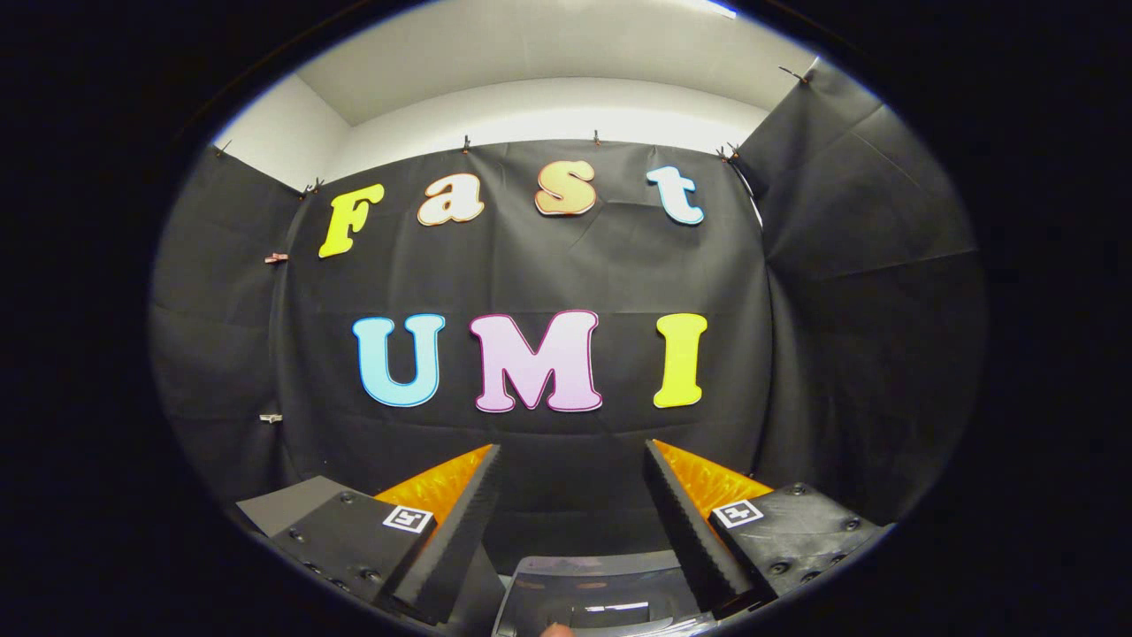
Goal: Put the clothes into the washing machine and then close the washing machine lid.
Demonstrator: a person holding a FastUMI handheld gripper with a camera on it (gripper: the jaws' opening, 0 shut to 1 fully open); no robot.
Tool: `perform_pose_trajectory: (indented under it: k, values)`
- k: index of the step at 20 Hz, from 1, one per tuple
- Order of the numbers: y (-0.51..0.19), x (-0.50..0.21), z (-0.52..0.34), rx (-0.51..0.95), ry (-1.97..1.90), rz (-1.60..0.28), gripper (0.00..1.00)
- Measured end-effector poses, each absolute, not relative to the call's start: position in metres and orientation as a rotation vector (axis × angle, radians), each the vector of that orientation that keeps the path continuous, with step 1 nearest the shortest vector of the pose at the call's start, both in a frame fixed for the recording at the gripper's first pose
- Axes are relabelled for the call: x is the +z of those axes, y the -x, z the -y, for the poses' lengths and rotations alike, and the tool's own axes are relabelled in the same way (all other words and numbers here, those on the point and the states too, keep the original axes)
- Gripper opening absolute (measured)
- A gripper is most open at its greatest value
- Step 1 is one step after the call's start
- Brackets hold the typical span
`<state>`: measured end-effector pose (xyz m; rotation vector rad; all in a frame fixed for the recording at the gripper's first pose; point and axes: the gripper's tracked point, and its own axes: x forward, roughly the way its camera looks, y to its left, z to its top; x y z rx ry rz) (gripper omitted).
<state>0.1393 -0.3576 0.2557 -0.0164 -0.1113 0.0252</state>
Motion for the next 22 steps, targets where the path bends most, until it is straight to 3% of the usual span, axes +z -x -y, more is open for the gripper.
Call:
perform_pose_trajectory:
  k: [22]
  values:
    - [-0.142, 0.264, 0.352, -0.009, -0.006, 0.143, 0.99]
